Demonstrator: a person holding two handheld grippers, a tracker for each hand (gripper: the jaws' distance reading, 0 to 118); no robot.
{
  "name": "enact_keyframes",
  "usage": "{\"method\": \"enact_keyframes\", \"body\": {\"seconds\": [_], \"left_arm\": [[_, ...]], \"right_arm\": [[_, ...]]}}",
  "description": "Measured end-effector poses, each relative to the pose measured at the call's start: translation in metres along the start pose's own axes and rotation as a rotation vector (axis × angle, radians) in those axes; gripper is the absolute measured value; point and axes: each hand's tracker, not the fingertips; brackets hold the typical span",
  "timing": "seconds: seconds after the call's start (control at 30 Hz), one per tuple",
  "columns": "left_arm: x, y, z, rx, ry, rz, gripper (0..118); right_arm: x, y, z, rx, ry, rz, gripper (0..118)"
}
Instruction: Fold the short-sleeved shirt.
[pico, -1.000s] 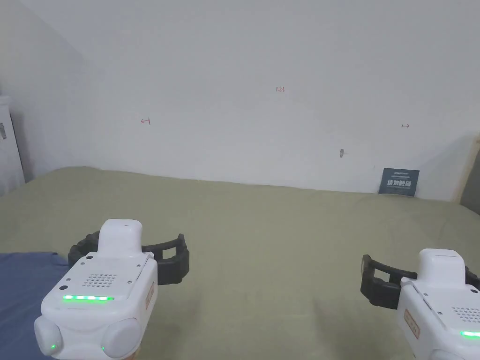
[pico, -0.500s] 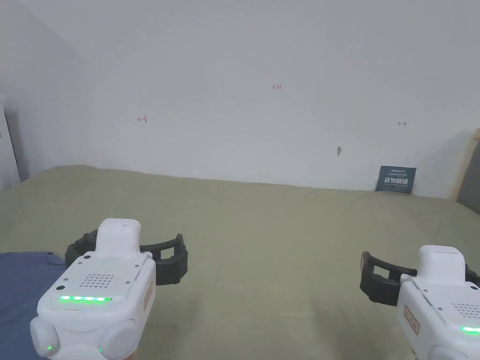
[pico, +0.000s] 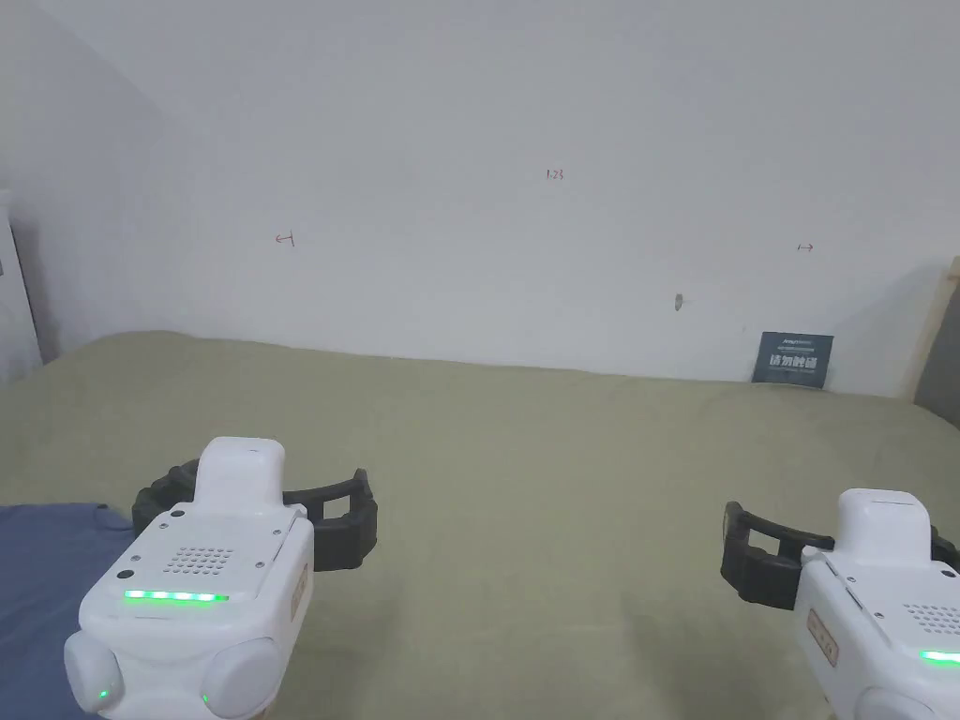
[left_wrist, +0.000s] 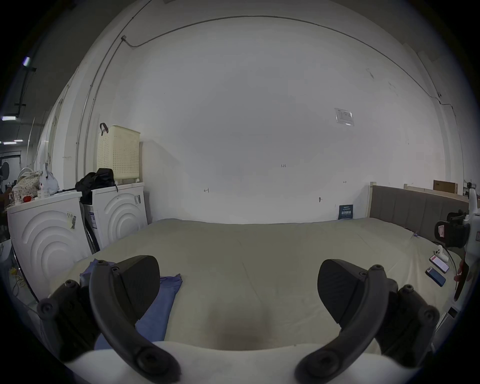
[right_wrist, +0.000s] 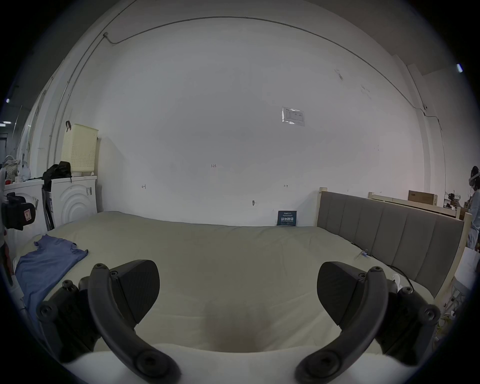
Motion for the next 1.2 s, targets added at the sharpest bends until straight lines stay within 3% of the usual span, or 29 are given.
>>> {"method": "enact_keyframes", "body": {"seconds": [1.03, 1.2], "left_arm": [[-0.003, 0.0014, 0.0007, -0.004, -0.01, 0.011, 118], [-0.0053, 0.001, -0.0006, -0.008, -0.016, 0.026, 118]], "right_arm": [[-0.0082, 0.0006, 0.0013, 0.006, 0.021, 0.037, 118], [-0.0054, 0.0028, 0.0034, 0.016, 0.045, -0.009, 118]]}}
